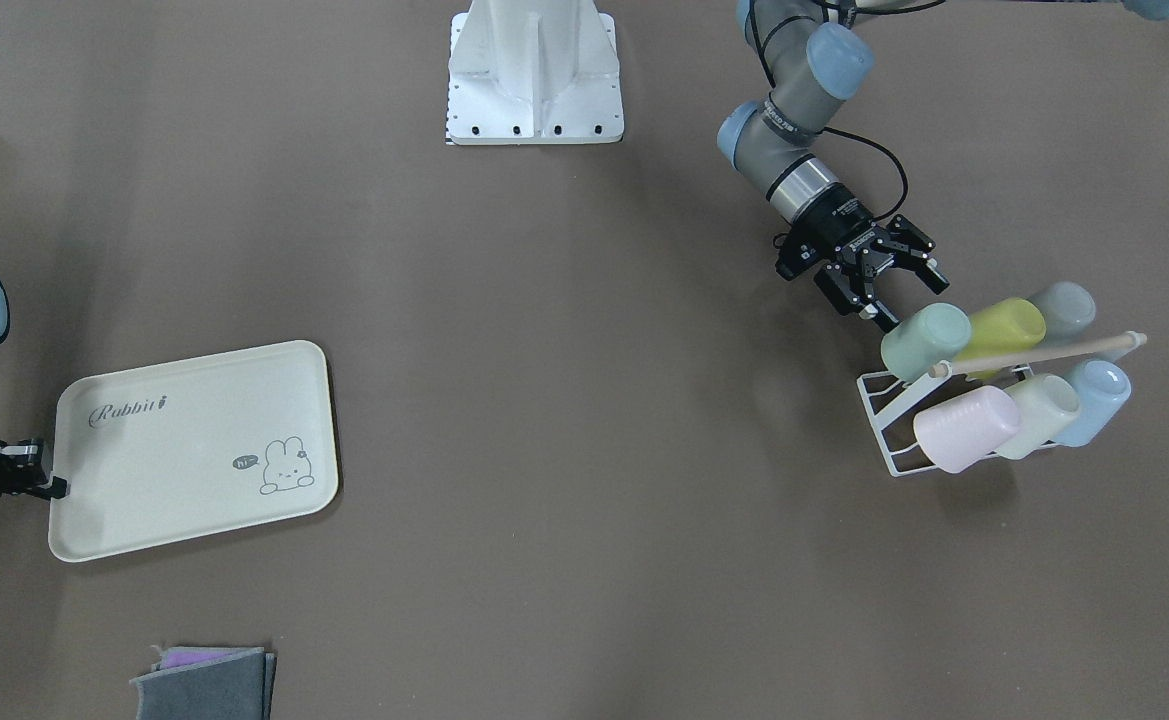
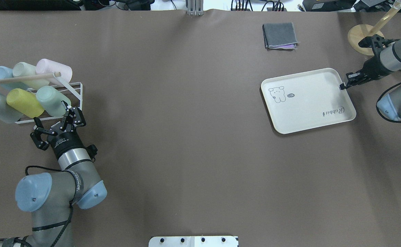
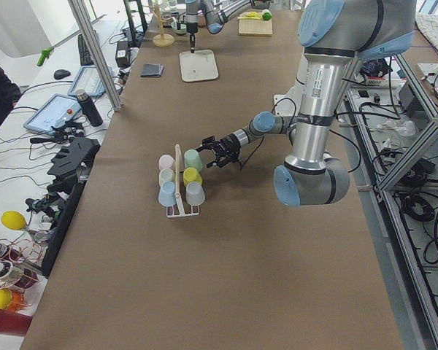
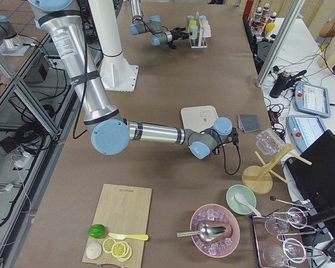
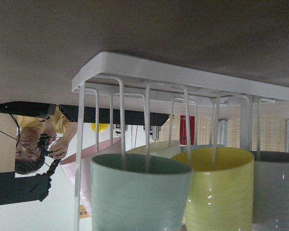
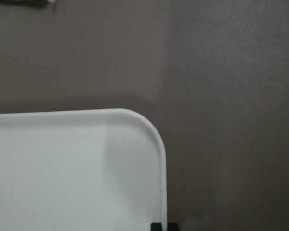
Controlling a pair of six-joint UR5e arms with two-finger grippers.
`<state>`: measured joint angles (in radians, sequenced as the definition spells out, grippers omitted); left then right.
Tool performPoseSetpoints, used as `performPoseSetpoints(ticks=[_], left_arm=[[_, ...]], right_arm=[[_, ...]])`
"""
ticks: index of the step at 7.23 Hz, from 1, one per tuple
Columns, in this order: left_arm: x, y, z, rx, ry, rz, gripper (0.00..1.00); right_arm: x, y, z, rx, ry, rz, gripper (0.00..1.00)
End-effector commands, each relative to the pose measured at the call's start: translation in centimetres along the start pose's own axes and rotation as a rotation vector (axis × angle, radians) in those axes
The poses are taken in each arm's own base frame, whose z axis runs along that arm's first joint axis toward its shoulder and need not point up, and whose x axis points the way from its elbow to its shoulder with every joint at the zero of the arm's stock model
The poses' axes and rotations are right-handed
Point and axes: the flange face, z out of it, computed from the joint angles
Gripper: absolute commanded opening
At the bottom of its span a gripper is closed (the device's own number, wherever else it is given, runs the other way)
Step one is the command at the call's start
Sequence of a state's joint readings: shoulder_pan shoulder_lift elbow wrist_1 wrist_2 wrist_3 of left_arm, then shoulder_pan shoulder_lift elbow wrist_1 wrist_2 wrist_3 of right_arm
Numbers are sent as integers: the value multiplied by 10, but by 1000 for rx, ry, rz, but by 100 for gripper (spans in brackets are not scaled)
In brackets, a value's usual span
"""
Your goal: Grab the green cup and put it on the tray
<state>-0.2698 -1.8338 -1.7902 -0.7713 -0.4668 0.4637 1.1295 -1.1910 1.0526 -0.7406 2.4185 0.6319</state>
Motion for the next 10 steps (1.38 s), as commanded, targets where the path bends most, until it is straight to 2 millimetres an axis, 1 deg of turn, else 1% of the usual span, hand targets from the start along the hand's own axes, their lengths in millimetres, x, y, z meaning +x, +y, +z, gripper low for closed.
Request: performPoseSetpoints(ticks=[1, 2, 3, 4, 5, 6, 7, 8, 9, 10], left_arm=[[1, -5, 3, -20, -23, 13, 98], [2, -5, 4, -23, -21, 18, 98], [2, -7, 5, -23, -19, 18, 98], [0, -4, 11, -26, -13, 1, 98], [2, -6, 17, -34, -6, 2, 98], [1, -1, 28, -46, 9, -5, 98], [-3, 4, 36, -42, 15, -50, 98], [-7, 4, 41, -30, 13, -95, 98], [-6, 2, 43, -30, 15, -98, 98], [-6, 0, 44, -31, 16, -89, 98]], right_arm=[[-57, -16, -1, 11, -45, 15, 0], [-91, -17, 1, 9, -71, 43, 0], [-130, -22, 3, 11, -100, 80, 0], [-169, -27, 9, 7, -124, 92, 0], [-216, -32, 17, -1, -119, 103, 0], [-272, -28, 27, -6, -74, 107, 0], [-328, -23, 44, -19, -32, 93, 0], [-367, -21, 55, -27, -10, 104, 0], [-386, -19, 59, -21, -8, 126, 0], [-396, -14, 65, -24, -9, 134, 0]])
